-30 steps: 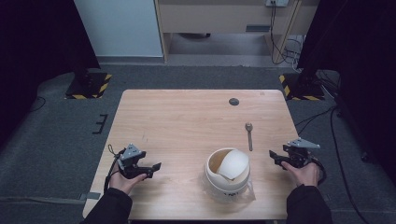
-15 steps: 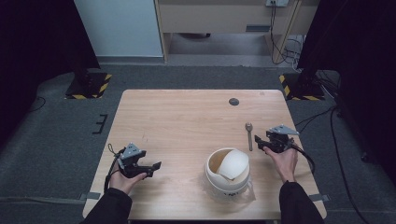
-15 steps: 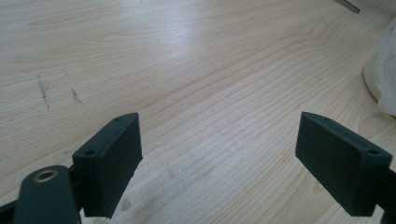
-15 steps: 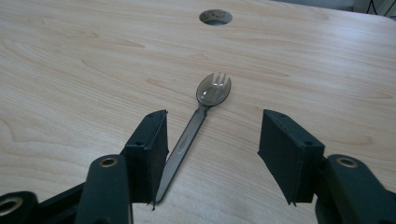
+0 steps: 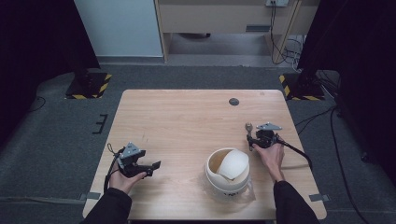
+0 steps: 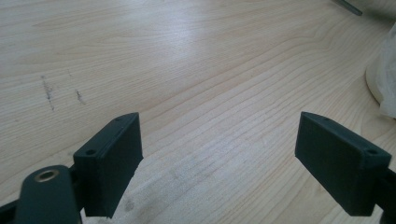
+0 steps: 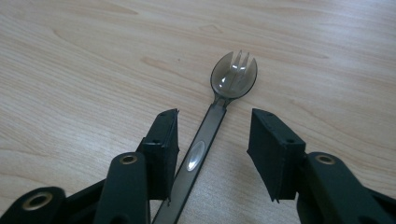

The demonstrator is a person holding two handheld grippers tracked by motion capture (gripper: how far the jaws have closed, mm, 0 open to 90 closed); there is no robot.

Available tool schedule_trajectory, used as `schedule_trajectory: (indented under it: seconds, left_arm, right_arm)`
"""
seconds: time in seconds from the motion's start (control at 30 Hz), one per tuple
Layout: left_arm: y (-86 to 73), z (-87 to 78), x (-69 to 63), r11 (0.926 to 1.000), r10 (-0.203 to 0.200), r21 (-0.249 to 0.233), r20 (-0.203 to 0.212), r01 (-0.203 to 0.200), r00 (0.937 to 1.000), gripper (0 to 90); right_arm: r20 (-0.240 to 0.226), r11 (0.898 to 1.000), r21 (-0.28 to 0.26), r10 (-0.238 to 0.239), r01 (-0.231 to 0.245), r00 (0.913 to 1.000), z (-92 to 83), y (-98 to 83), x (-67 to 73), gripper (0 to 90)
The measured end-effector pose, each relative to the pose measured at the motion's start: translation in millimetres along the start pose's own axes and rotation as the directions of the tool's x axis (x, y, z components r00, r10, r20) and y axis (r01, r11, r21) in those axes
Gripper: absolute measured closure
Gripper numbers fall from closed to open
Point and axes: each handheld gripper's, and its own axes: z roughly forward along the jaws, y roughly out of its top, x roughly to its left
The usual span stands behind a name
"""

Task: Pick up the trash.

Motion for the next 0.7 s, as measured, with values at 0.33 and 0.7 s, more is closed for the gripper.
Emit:
schedule_trajectory:
  seconds: [0.33, 0.7]
  left_arm:
    - [0.5, -0.5, -0.2, 1.0, -0.002, -0.008, 0.001, 0.002, 1.0, 14.5]
    - [0.9, -1.3, 0.1, 1.0, 0.0, -0.008, -0.001, 0.0, 1.0, 14.9]
  right_arm:
    - [-0.002, 0.999, 0.029, -0.02, 0.02, 0.9998, 3.3, -6.2, 2.2, 73.2]
    - [-0.044, 1.0, 0.008, -0.007, 0.007, 0.999, -2.8, -5.5, -0.3, 80.0]
